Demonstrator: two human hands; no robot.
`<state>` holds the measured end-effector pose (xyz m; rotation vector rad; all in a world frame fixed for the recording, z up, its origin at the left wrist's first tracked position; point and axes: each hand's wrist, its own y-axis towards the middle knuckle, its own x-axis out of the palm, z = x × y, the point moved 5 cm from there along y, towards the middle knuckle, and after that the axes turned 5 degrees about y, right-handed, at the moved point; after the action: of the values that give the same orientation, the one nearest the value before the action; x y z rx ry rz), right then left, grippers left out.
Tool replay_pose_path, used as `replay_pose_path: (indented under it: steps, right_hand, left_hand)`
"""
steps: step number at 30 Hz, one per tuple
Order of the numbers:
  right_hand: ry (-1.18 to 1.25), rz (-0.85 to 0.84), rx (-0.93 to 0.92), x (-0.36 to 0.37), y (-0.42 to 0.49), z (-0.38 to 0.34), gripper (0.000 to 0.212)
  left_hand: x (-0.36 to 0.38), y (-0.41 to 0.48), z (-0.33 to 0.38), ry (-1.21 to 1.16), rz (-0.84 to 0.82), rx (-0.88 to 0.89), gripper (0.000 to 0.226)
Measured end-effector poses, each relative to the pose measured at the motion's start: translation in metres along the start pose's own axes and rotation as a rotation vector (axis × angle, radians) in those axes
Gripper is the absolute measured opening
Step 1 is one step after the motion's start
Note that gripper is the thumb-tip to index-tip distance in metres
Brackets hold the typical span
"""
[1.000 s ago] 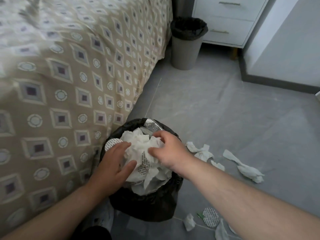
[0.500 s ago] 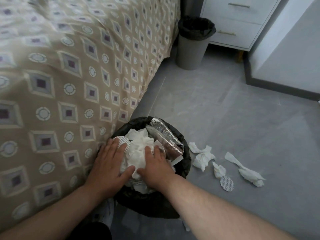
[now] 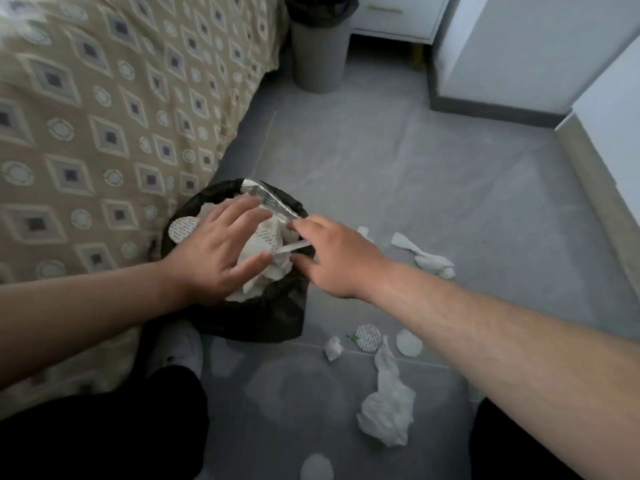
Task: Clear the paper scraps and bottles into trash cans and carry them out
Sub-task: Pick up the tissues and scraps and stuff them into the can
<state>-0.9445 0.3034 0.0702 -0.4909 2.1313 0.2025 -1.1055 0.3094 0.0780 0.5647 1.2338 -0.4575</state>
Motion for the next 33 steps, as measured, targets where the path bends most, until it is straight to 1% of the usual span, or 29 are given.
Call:
replay_pose_path:
  steps: [2,3,5,6,7,8,10,11,12,13,14,16,18,19,20,21,22,23,24,25,26,27,29,30,31,32,33]
  right_hand:
    - [0.021,0.063,0.072,-0.007,-0.037,0.017,0.045]
    - [0.03,0.068,0.13,-0.006,-0.057,0.027,0.044]
    - [0.019,0.031,0.247,0.01,-0.099,0.052,0.043]
    - [0.008,-0.012,0.298,0.024,-0.121,0.064,0.043]
    - [-0.002,-0.068,0.34,0.041,-0.142,0.074,0.042]
    - [-0.018,-0.133,0.377,0.061,-0.163,0.085,0.042]
    - [-0.056,-0.238,0.49,0.102,-0.203,0.106,0.042]
    - [-0.063,-0.278,0.585,0.122,-0.223,0.114,0.043]
    - [-0.044,-0.322,0.691,0.142,-0.242,0.12,0.044]
    - [-0.012,-0.375,0.776,0.161,-0.26,0.121,0.044]
    - [0.024,-0.443,0.82,0.179,-0.277,0.119,0.043]
    - [0.074,-0.567,0.798,0.209,-0.302,0.107,0.045]
    - [0.04,-0.671,0.68,0.229,-0.317,0.095,0.049]
    - [0.019,-0.71,0.615,0.236,-0.321,0.092,0.051]
    - [-0.003,-0.757,0.565,0.242,-0.325,0.089,0.054]
    - [-0.022,-0.773,0.503,0.249,-0.328,0.087,0.058]
    - [-0.065,-0.755,0.432,0.254,-0.326,0.086,0.061]
    - [-0.088,-0.761,0.365,0.26,-0.326,0.086,0.06]
    - [-0.126,-0.787,0.365,0.268,-0.328,0.087,0.052]
    - [-0.147,-0.769,0.383,0.27,-0.323,0.091,0.04]
    - [-0.192,-0.705,0.37,0.269,-0.317,0.094,0.029]
    - [-0.2,-0.67,0.344,0.271,-0.312,0.097,0.022]
    - [-0.149,-0.601,0.325,0.263,-0.3,0.103,0.021]
    - [-0.129,-0.559,0.327,0.256,-0.295,0.107,0.032]
    - [-0.098,-0.489,0.295,0.246,-0.288,0.111,0.04]
    - [-0.072,-0.405,0.274,0.234,-0.281,0.115,0.039]
    - [-0.047,-0.308,0.248,0.221,-0.274,0.122,0.032]
  left_hand:
    - [0.004,-0.007,0.037,0.012,-0.084,0.123,0.069]
    - [0.012,-0.013,0.056,0.013,-0.138,0.186,0.065]
    - [0.043,-0.03,0.097,0.006,-0.277,0.31,0.06]
    - [0.066,-0.04,0.117,0.001,-0.371,0.347,0.057]
    - [0.09,-0.051,0.135,0.0,-0.479,0.345,0.055]
    - [0.118,-0.062,0.148,0.007,-0.614,0.288,0.052]
    - [0.175,-0.093,0.167,0.025,-0.966,0.023,0.051]
    - [0.199,-0.111,0.172,-0.015,-1.071,-0.13,0.053]
    - [0.219,-0.127,0.177,-0.066,-1.106,-0.253,0.053]
    - [0.233,-0.14,0.181,-0.101,-1.104,-0.327,0.052]
    - [0.244,-0.151,0.185,-0.111,-1.079,-0.347,0.05]
    - [0.264,-0.166,0.19,-0.055,-1.04,-0.281,0.045]
    - [0.28,-0.172,0.193,0.024,-1.017,-0.167,0.04]
    - [0.285,-0.173,0.193,0.063,-0.997,-0.123,0.041]
    - [0.288,-0.171,0.192,0.094,-0.937,-0.079,0.047]
    - [0.292,-0.17,0.193,0.092,-0.902,-0.05,0.058]
    - [0.299,-0.169,0.191,0.092,-0.908,-0.021,0.067]
    - [0.302,-0.171,0.19,0.074,-0.916,-0.023,0.07]
    - [0.308,-0.173,0.189,0.055,-0.909,-0.031,0.067]
    - [0.314,-0.172,0.186,0.053,-0.928,-0.039,0.065]
    - [0.316,-0.171,0.185,0.024,-0.947,-0.031,0.065]
    - [0.319,-0.168,0.184,0.005,-0.935,-0.03,0.064]
    - [0.315,-0.157,0.181,0.026,-0.887,-0.026,0.055]
    - [0.31,-0.15,0.182,0.025,-0.908,0.001,0.05]
    - [0.307,-0.146,0.181,-0.019,-0.948,-0.024,0.044]
    - [0.306,-0.142,0.178,-0.016,-0.964,-0.064,0.038]
    - [0.309,-0.14,0.173,0.023,-0.96,-0.079,0.036]
